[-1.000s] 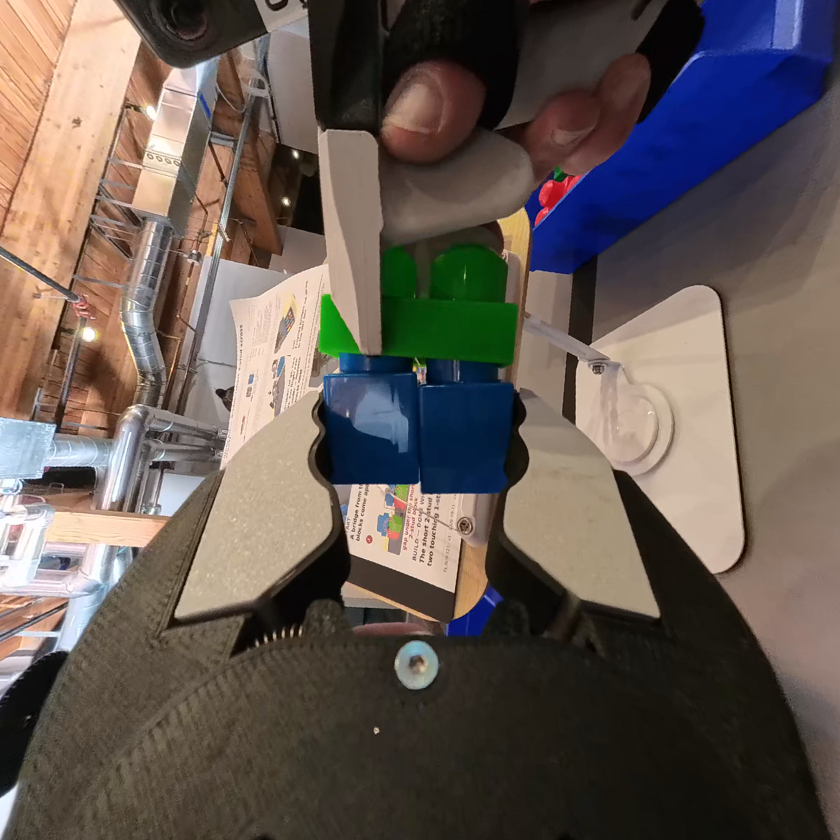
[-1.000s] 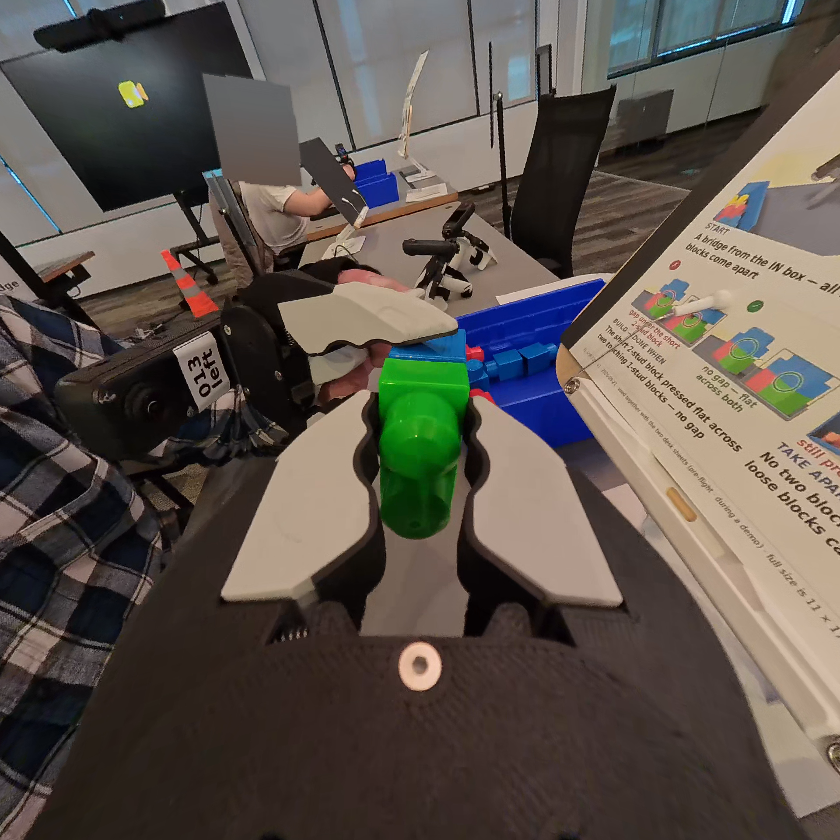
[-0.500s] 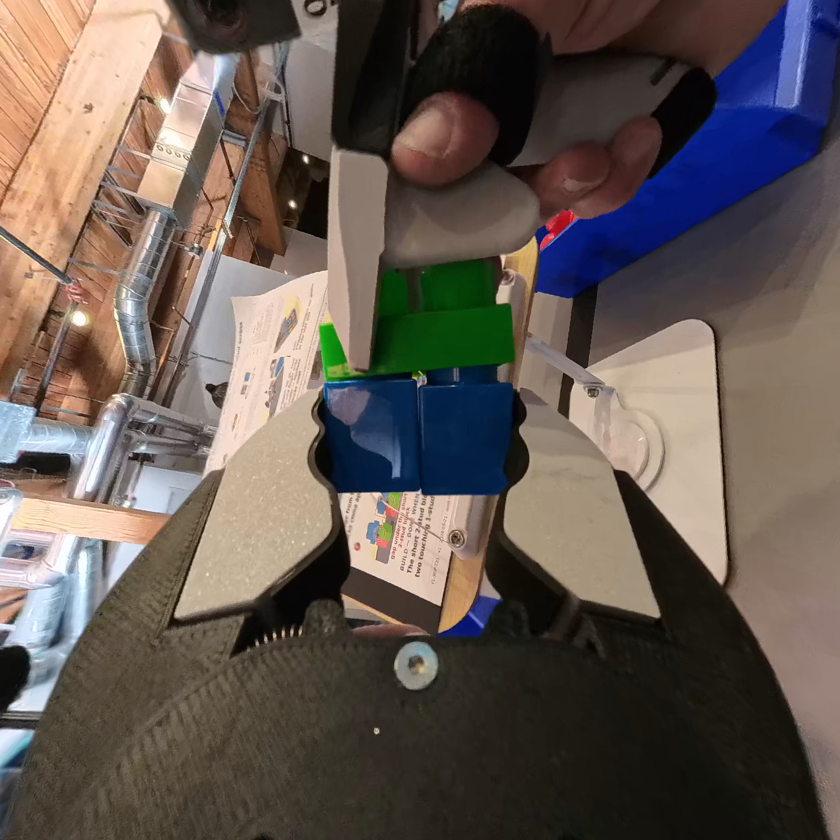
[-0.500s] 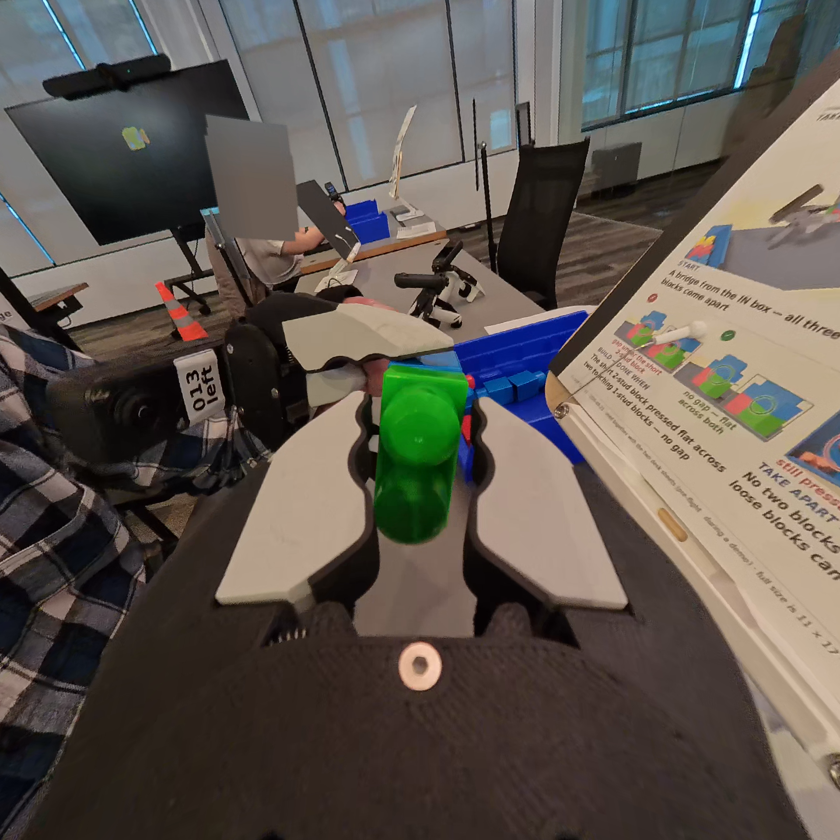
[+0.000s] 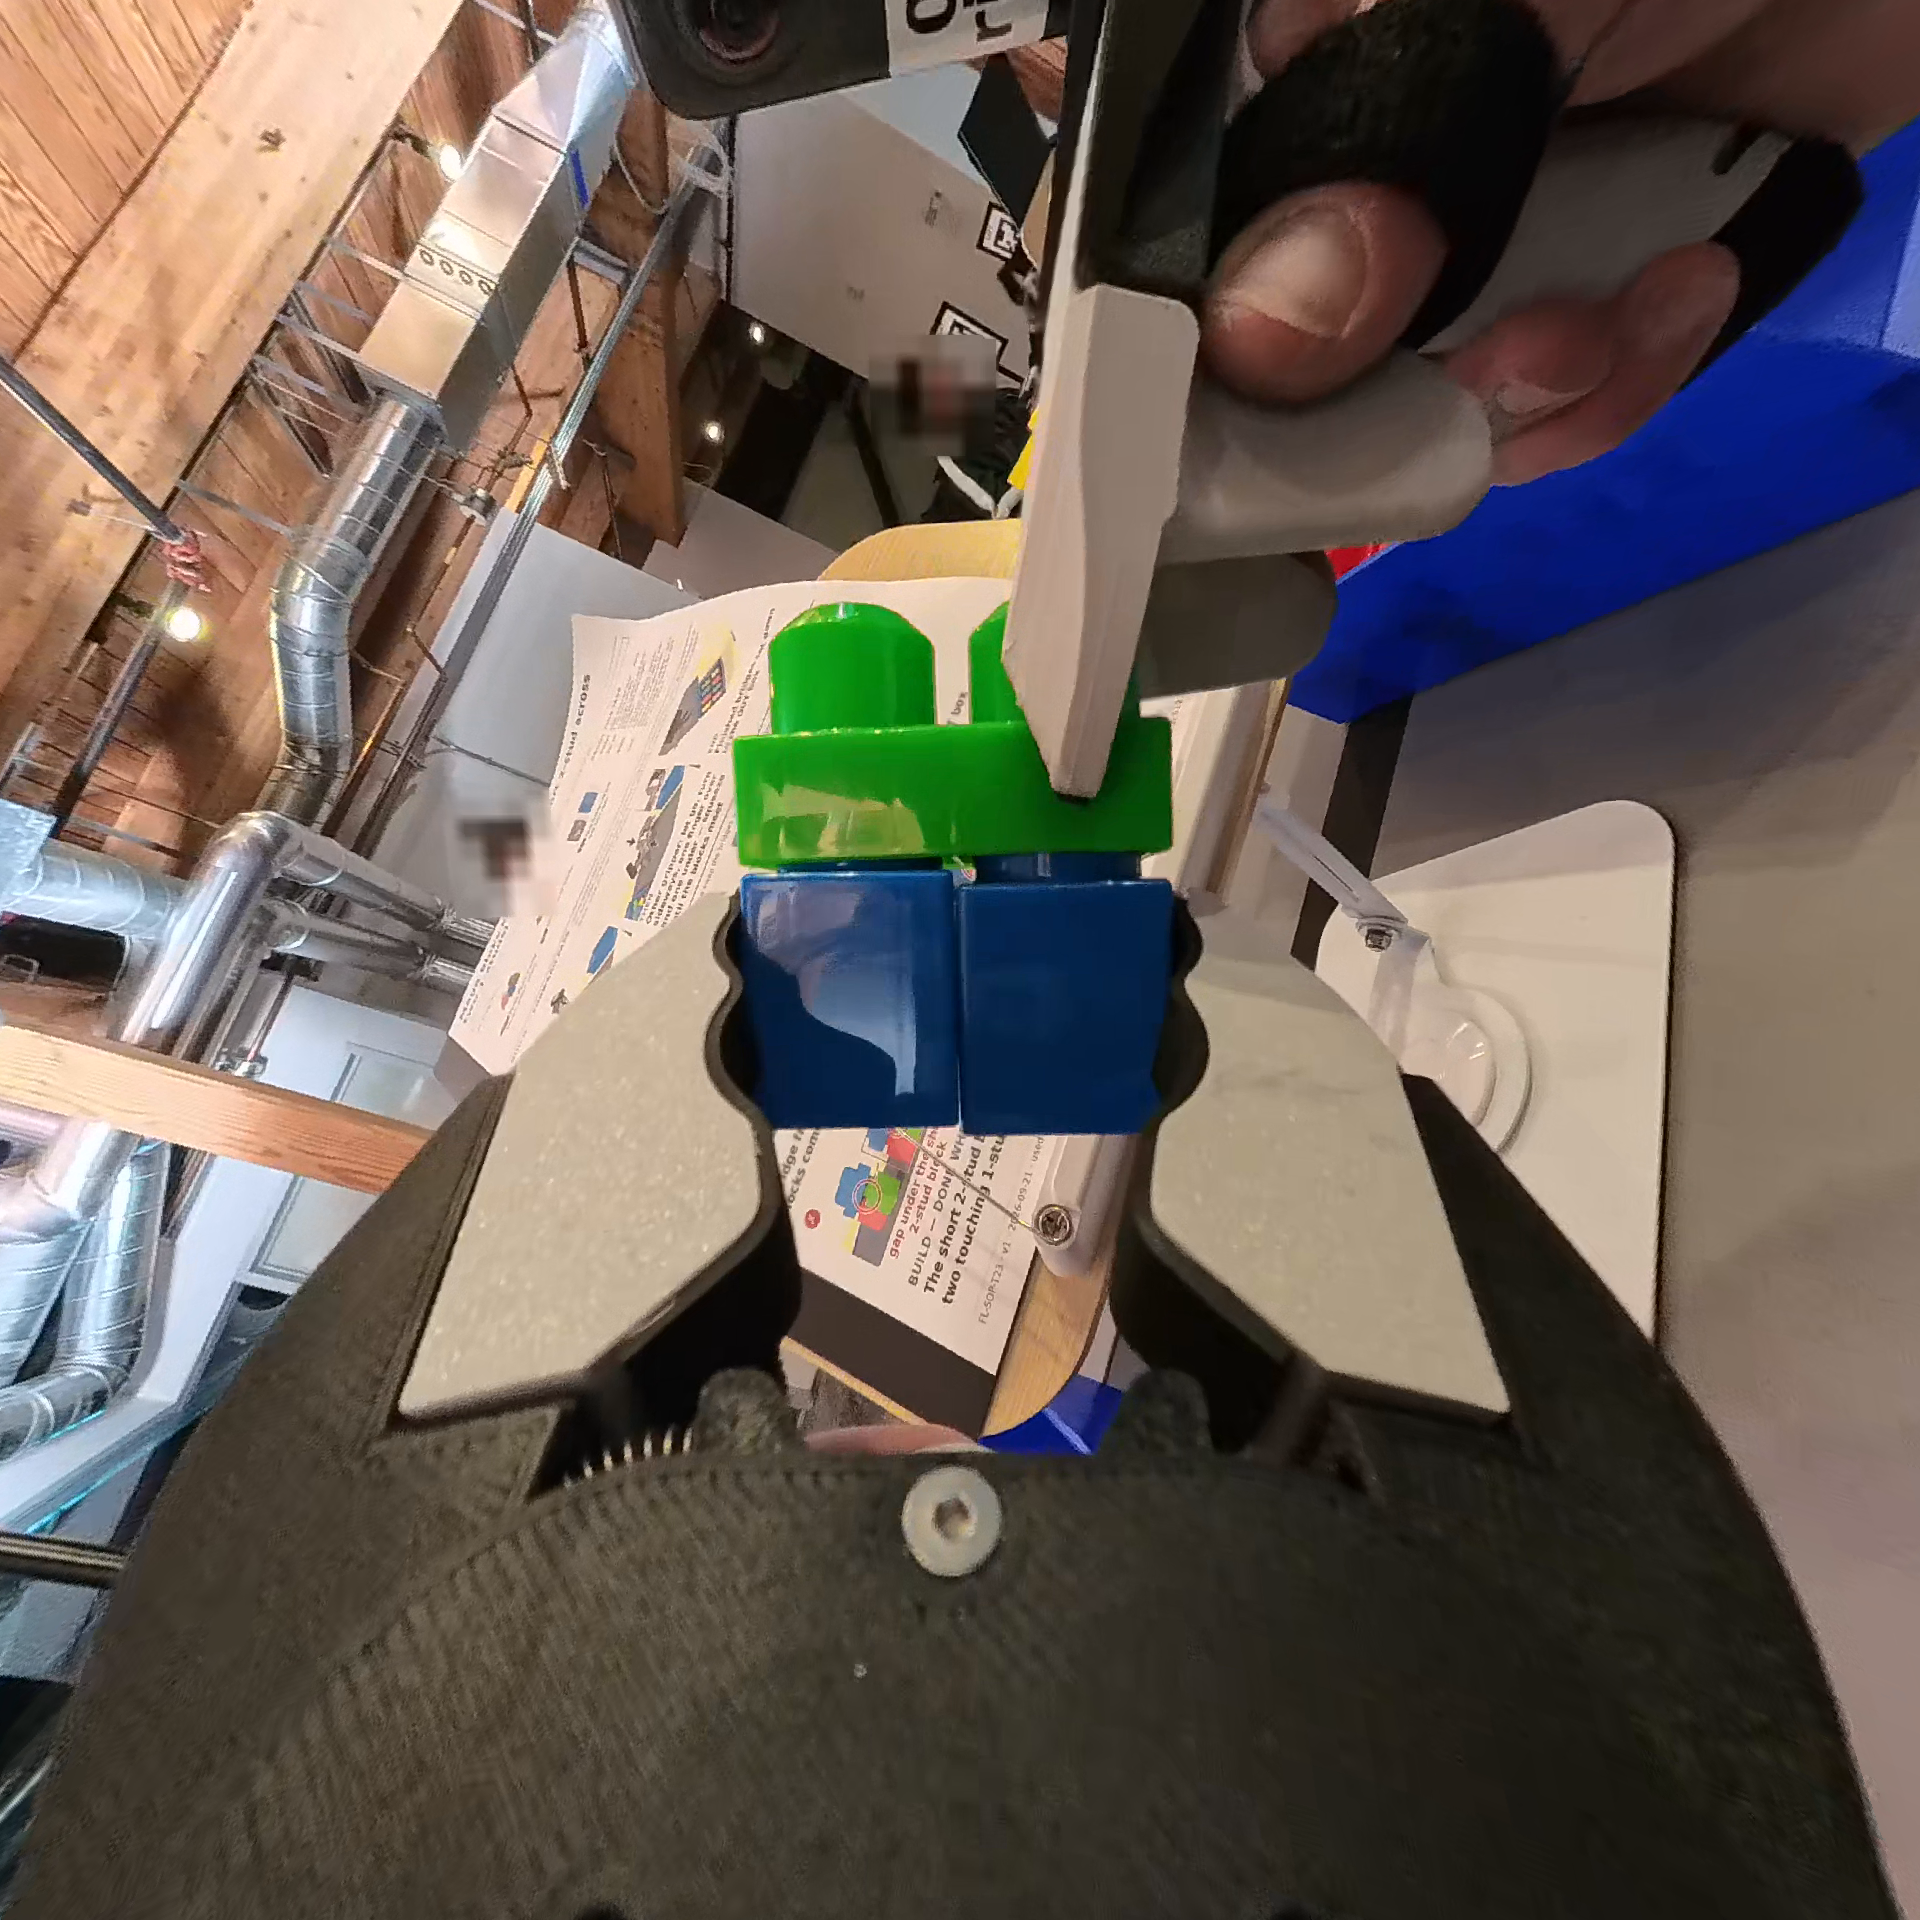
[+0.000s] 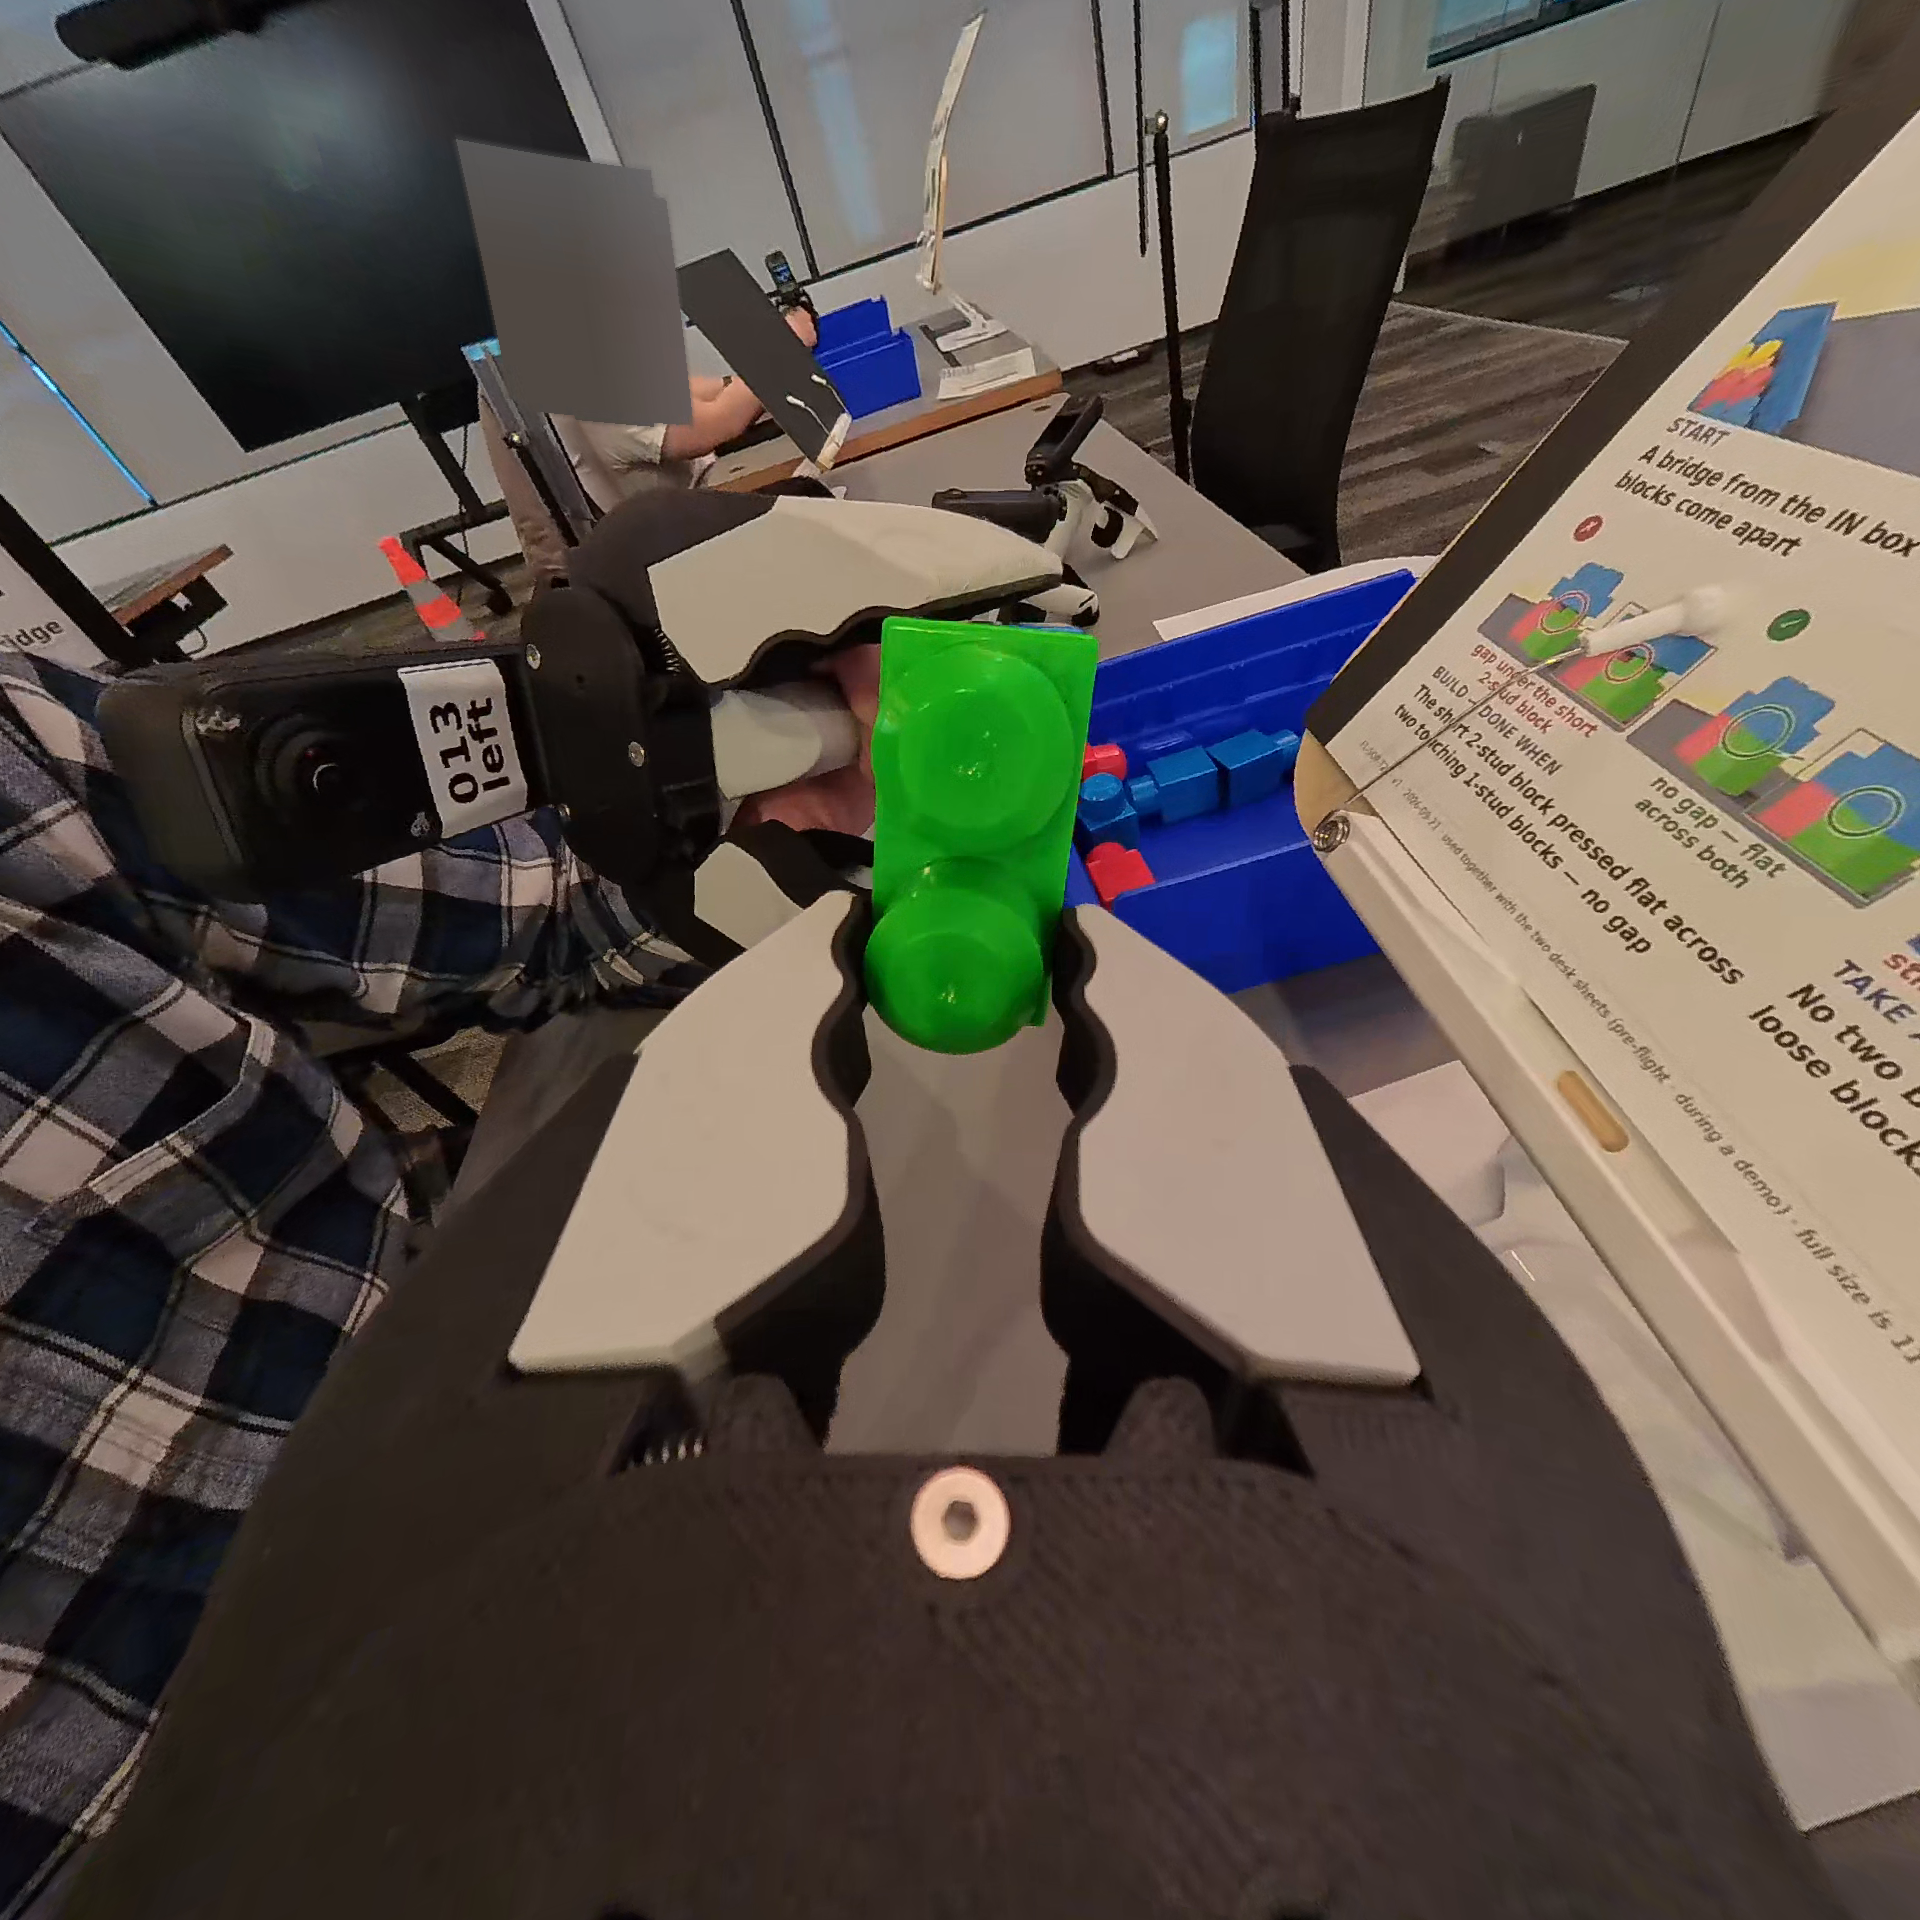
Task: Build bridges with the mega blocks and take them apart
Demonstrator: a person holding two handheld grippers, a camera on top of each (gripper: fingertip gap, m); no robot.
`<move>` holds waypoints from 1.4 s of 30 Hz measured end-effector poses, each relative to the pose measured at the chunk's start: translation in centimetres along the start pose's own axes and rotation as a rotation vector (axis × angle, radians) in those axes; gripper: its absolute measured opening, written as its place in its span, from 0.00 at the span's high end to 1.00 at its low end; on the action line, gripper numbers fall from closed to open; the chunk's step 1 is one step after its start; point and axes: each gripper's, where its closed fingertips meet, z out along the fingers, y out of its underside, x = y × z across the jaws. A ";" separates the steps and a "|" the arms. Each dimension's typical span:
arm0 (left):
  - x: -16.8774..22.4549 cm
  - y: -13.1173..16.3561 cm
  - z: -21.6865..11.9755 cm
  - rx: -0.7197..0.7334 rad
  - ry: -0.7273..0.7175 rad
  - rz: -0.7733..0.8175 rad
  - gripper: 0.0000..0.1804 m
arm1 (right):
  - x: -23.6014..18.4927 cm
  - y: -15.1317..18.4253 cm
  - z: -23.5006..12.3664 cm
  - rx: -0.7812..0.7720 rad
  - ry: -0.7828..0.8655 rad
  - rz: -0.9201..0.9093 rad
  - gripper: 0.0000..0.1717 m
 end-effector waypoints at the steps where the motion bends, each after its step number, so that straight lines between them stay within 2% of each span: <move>1: 0.0 0.0 0.0 -0.003 -0.002 -0.004 0.59 | 0.0 0.0 0.0 -0.002 0.002 0.000 0.80; 6: 0.0 -0.1 0.0 0.006 -0.005 -0.004 0.59 | -0.1 -0.1 -0.1 0.002 0.000 -0.020 0.80; 7: -0.1 -0.2 -0.1 0.024 0.001 -0.024 0.59 | -0.3 -0.6 -0.2 0.029 0.004 -0.049 0.74; 8: 0.0 -0.2 -0.1 0.044 0.039 -0.091 0.59 | -0.4 -1.7 -0.7 0.090 0.031 -0.102 0.59; 10: -0.2 -0.5 -0.2 0.130 0.145 -0.334 0.59 | -0.9 -2.8 -1.6 0.126 0.099 -0.282 0.52; 12: -0.5 -1.6 -0.8 0.261 0.300 -0.633 0.59 | -1.1 -3.3 -2.0 0.123 0.216 -0.538 0.43; 14: -0.5 -2.8 -1.3 0.394 0.476 -0.913 0.59 | -1.1 -2.7 -1.7 0.052 0.345 -0.793 0.38; 17: -0.4 -4.6 -2.5 0.618 0.749 -1.253 0.59 | -1.7 -1.8 -0.5 -0.021 0.448 -1.089 0.34; 19: 0.1 -5.0 -2.6 0.694 0.878 -1.415 0.59 | -2.0 -1.5 0.2 -0.042 0.483 -1.175 0.33; 21: 1.2 -5.3 -2.5 0.731 0.970 -1.493 0.59 | -1.7 -1.3 0.6 -0.082 0.532 -1.226 0.28; 23: 2.0 -6.2 -3.1 0.793 1.073 -1.531 0.59 | -1.9 -1.1 0.9 -0.085 0.531 -1.258 0.28; 26: 3.3 -7.2 -3.6 0.833 1.177 -1.558 0.59 | -1.9 -0.4 1.3 -0.141 0.545 -1.322 0.32; 31: 3.4 -7.3 -4.3 0.927 1.250 -1.600 0.59 | -2.2 0.1 1.5 -0.205 0.535 -1.318 0.33; 42: 3.6 -7.0 -4.7 0.986 1.330 -1.658 0.59 | -1.7 1.0 1.4 -0.346 0.564 -1.213 0.37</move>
